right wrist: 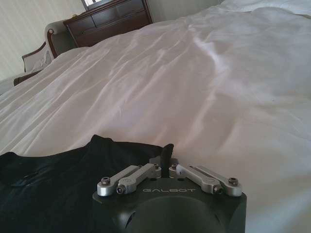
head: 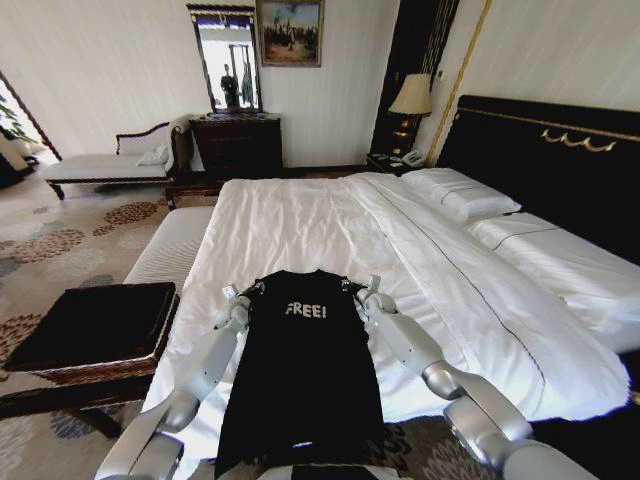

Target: Fold the clothes on the bed and place them into the basket.

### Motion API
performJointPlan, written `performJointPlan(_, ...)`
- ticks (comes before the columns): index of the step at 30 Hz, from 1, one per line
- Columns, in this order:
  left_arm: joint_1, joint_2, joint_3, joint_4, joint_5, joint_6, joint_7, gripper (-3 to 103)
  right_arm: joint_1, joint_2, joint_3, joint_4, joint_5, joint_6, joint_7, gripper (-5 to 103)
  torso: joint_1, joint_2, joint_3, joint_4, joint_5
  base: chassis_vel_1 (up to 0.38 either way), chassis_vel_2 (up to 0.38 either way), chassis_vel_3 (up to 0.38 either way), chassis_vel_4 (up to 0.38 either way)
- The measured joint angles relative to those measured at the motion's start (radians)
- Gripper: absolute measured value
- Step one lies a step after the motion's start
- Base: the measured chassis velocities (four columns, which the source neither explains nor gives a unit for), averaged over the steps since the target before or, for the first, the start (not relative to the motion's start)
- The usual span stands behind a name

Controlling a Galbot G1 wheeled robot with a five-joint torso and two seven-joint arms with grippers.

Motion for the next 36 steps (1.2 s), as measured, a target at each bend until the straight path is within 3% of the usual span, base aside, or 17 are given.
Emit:
performJointPlan(4,0.008,0.01,0.0,-0.019,0.0,-0.003,-0.002,2,-0.01,-0.006,-0.002,0.026,0.001,-0.001,0.005,2,0.0,0.0,0.0,0.0,0.0001,0.0,0.0,0.0,0.0)
performJointPlan(15,0.036,0.074,-0.014,-0.142,0.012,-0.02,-0.028,2,-0.037,-0.067,0.0,0.191,0.013,-0.012,0.066,2,0.0,0.0,0.0,-0.0003,0.0,0.0,0.0,0.0,0.0)
performJointPlan(19,0.038,0.138,-0.026,-0.262,-0.046,-0.017,-0.035,2,-0.03,-0.11,0.001,0.298,0.015,-0.021,0.114,2,0.0,0.0,0.0,0.0,0.0001,0.0,0.0,0.0,0.0)
performJointPlan(25,-0.015,0.199,-0.02,-0.354,-0.1,-0.009,-0.057,2,0.02,-0.113,-0.005,0.368,-0.015,-0.01,0.169,2,0.0,0.0,0.0,0.0001,0.0001,0.0,0.0,0.0,0.0)
performJointPlan(31,-0.077,0.233,0.018,-0.363,-0.119,-0.009,-0.06,2,0.088,-0.109,-0.026,0.384,-0.02,-0.009,0.188,2,0.0,0.0,0.0,0.0001,0.0001,0.0,0.0,0.0,0.0)
performJointPlan(36,-0.185,0.222,0.066,-0.25,-0.12,-0.017,-0.046,2,0.184,-0.073,-0.055,0.298,-0.029,0.004,0.191,2,0.0,0.0,0.0,0.0002,-0.0003,0.0,0.0,0.0,0.0)
